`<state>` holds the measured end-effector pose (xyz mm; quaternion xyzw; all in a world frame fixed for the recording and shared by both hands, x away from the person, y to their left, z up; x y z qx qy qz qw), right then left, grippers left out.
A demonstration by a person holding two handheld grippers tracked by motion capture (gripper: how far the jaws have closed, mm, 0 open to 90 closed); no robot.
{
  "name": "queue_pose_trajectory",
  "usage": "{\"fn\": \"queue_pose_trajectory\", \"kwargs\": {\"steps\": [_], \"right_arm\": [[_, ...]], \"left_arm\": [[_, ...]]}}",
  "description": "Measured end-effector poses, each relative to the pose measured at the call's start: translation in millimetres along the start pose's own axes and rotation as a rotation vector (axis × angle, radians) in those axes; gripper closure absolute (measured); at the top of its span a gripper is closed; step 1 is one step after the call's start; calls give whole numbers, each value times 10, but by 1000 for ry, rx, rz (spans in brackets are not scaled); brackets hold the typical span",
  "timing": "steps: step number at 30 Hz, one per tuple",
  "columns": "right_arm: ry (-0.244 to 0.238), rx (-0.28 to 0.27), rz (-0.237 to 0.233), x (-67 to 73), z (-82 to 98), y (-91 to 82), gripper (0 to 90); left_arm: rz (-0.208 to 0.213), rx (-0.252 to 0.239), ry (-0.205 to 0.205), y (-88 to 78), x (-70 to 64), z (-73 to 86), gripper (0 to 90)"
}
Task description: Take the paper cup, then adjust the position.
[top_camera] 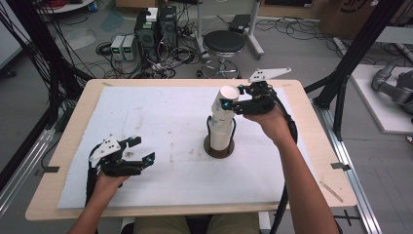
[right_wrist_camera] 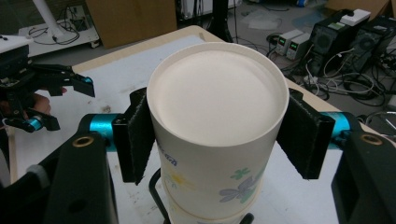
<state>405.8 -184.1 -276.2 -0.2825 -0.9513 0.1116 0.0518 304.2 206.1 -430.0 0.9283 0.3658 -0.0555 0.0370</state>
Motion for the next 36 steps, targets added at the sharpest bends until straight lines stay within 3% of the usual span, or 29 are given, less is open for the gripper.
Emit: {"fn": "queue_pose_trajectory", "kwargs": {"steps": [6, 11, 19, 26, 36], "right_arm": [[-13, -37, 19, 13, -93, -165, 344], [-39, -68, 38, 74, -168, -431, 347], [-54, -50, 50, 156, -42, -697, 348], [-35, -39, 50, 163, 134, -792, 348], [-38, -27, 11, 271, 268, -772, 349]], "left_arm": [[12, -10, -6, 0, -10, -3, 151], [23, -15, -7, 6, -17, -4, 151], [39, -14, -6, 10, -40, 3, 151], [33, -18, 8, -17, -49, -1, 151], [78, -48, 20, 4, -92, -31, 152]]}}
Point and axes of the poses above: each handheld gripper's, and its own axes: y roughly forward along the jaws, z roughly out of its underside, x roughly to its left, the point moved 2 cm from there along y, roughly forward along the jaws, and after that the axes turned 14 degrees about -x, right-handed, at the moved point
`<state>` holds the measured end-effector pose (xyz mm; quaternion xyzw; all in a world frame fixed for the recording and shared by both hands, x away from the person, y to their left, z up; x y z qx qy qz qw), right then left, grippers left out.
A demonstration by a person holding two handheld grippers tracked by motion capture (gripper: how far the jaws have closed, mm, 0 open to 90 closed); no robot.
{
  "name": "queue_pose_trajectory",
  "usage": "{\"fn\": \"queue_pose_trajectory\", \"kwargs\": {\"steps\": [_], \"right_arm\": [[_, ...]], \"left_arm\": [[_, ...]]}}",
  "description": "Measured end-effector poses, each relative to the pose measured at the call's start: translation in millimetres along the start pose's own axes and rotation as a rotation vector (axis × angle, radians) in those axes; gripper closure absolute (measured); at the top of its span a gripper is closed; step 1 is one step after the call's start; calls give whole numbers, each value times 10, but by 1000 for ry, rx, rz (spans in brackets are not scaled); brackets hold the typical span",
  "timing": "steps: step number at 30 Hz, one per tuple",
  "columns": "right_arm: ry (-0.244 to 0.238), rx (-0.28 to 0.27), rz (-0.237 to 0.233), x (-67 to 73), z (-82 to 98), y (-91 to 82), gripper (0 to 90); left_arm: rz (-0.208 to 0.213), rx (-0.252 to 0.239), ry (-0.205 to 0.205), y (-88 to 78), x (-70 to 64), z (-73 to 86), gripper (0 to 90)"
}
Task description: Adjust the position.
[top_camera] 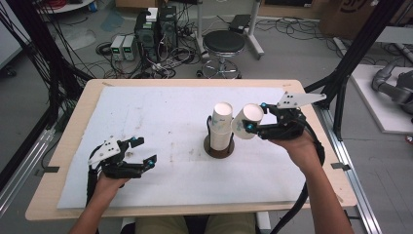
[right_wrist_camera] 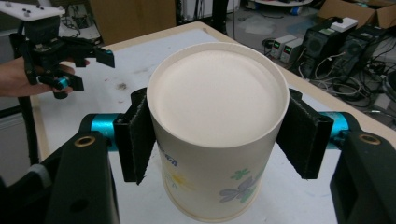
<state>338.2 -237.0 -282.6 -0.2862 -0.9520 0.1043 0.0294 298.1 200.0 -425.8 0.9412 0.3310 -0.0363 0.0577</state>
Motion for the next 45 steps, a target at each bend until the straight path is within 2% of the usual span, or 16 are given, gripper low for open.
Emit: {"fn": "queue_pose_trajectory", "kwargs": {"steps": [9, 11, 15, 17, 21, 28, 29, 33, 37, 45], "right_arm": [[9, 10, -64, 202, 218, 83, 349], [4, 9, -71, 209, 234, 90, 349], [16, 13, -95, 261, 337, 129, 349], [20, 14, -106, 276, 382, 151, 349], [20, 15, -119, 307, 433, 181, 349], [13, 4, -157, 391, 444, 249, 349], [8, 2, -164, 417, 434, 274, 349], [3, 1, -181, 462, 416, 324, 348], [4, 9, -195, 500, 422, 375, 348], [0, 12, -225, 553, 429, 462, 349]], "left_arm": [[45, -3, 10, 42, -73, -25, 152], [52, -8, 5, 43, -88, -32, 152], [35, 15, 13, 48, -119, -42, 152], [43, 12, -3, 58, -147, -64, 152], [53, 9, -1, 86, -218, -103, 150], [119, 1, 6, 192, -346, -135, 150], [137, 5, 17, 226, -379, -152, 150], [162, -9, 25, 282, -427, -177, 152], [216, -6, 32, 380, -492, -190, 154], [260, 4, 30, 500, -557, -169, 154]]}}
Point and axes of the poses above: each handheld gripper's, and its own axes: y roughly forward along the jaws, z roughly out of its underside, x roughly to its left, the point moved 2 cm from there along y, roughly forward along the jaws, and after that the axes turned 14 degrees about -x, right-handed, at the moved point
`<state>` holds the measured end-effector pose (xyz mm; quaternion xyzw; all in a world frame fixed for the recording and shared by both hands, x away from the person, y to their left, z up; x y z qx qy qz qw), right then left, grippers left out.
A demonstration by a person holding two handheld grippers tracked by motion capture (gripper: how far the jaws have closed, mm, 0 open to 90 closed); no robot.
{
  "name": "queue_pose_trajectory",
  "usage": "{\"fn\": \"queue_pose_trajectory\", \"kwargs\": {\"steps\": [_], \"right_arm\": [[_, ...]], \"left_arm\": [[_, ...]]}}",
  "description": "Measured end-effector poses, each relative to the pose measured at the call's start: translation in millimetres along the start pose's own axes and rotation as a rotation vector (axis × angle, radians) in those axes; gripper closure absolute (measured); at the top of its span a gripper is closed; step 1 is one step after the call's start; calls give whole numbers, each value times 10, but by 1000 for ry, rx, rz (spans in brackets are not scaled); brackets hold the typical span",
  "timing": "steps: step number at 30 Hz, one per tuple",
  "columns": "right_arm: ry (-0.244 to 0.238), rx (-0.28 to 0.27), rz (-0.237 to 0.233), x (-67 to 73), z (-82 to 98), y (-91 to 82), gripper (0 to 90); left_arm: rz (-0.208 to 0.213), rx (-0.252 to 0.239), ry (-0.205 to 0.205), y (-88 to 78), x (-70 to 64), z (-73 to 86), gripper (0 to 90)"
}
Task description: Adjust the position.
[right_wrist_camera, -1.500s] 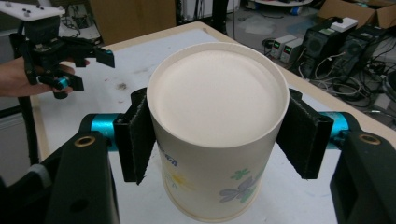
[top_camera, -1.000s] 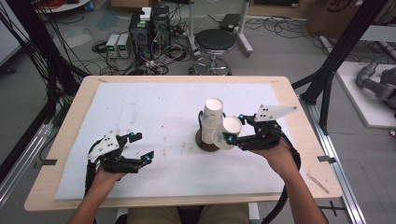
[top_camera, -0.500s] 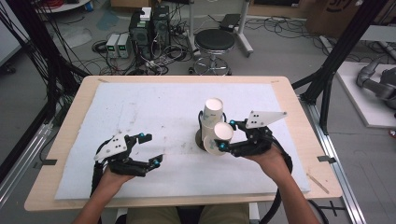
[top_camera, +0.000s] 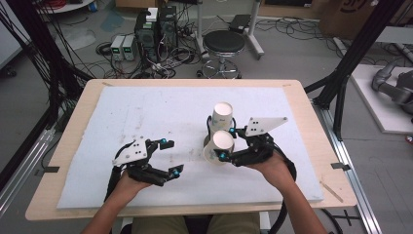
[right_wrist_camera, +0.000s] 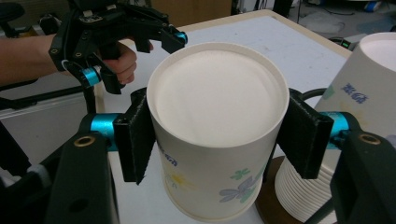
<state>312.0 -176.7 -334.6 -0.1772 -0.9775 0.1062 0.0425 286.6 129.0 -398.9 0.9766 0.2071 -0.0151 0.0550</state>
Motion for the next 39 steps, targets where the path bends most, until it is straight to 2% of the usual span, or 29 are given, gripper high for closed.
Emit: {"fn": "queue_pose_trajectory", "kwargs": {"steps": [8, 17, 24, 39], "right_arm": [[-7, 8, -33, 56, 2, 92, 348], [-12, 14, -65, 107, 20, 164, 348], [-17, 21, -108, 178, 7, 273, 349], [-19, 27, -131, 199, 9, 335, 349]], "left_arm": [[54, 11, -3, 156, -60, 24, 154], [90, 20, -5, 225, -102, 39, 154], [122, 13, -5, 342, -140, 35, 154], [136, 36, -8, 445, -140, 92, 154]]}}
Point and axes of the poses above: each handheld gripper's, and its own axes: y roughly forward along the jaws, z roughly out of its underside, x roughly to its left, the point moved 2 cm from there along y, roughly forward along the jaws, and after that the axes turned 14 degrees about -x, right-handed, at the moved point
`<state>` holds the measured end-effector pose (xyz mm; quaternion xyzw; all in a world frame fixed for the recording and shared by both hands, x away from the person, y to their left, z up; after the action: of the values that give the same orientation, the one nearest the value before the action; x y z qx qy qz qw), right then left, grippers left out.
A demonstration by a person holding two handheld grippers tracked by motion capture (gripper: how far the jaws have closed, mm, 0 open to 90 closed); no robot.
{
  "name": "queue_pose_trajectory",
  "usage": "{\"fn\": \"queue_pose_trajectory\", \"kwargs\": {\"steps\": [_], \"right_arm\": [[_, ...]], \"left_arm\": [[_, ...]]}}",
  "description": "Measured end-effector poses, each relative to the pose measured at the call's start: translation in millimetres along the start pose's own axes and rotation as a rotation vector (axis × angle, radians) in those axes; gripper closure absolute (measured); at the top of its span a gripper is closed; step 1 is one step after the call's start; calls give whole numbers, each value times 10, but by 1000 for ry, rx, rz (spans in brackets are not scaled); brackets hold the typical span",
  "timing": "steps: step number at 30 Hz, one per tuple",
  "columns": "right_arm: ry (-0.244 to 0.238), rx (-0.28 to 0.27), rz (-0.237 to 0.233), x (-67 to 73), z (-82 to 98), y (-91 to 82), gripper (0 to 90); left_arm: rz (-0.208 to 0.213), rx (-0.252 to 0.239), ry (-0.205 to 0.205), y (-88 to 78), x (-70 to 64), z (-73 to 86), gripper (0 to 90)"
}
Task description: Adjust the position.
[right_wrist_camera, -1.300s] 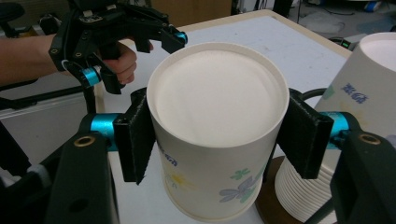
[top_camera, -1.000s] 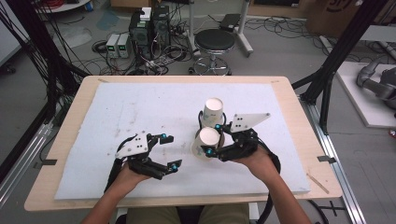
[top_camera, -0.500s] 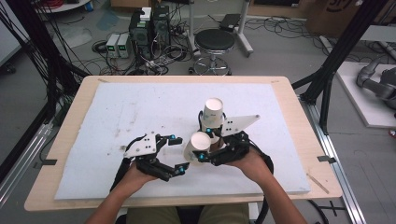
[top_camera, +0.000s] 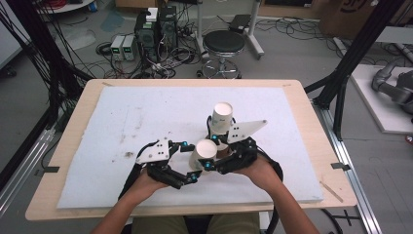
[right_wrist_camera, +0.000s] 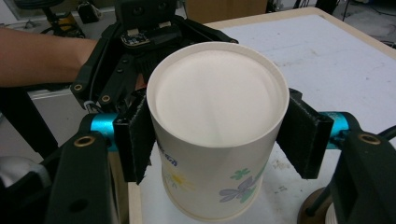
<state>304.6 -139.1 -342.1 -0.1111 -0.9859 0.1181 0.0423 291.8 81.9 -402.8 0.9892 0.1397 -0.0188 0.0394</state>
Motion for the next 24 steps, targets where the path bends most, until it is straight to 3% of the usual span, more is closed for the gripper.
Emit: {"fn": "queue_pose_trajectory", "kwargs": {"steps": [14, 15, 16, 17, 20, 24], "right_arm": [[28, -8, -12, -3, 41, 45, 346], [42, -7, -8, -14, 60, 54, 266], [42, -7, -8, -14, 60, 54, 266], [48, 3, 7, -17, 70, 61, 203], [50, 8, 9, -27, 84, 52, 194], [34, 25, 4, -38, 86, 23, 194]], "left_arm": [[16, 47, 30, 9, -7, 22, 319], [15, 59, 32, 7, -3, 20, 332], [15, 59, 32, 7, -3, 20, 335], [16, 74, 34, 6, 1, 12, 335], [11, 128, 49, 8, 6, -16, 343], [21, 241, 81, 29, 21, -77, 346]]}}
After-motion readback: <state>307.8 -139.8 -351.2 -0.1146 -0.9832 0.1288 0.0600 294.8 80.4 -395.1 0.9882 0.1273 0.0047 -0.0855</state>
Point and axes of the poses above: each handheld gripper's, and its own axes: y roughly forward along the jaws, z roughly out of its underside, x roughly to its left, the point moved 2 cm from there along y, roughly forward along the jaws, and after that the axes turned 14 degrees about -x, right-handed, at the moved point
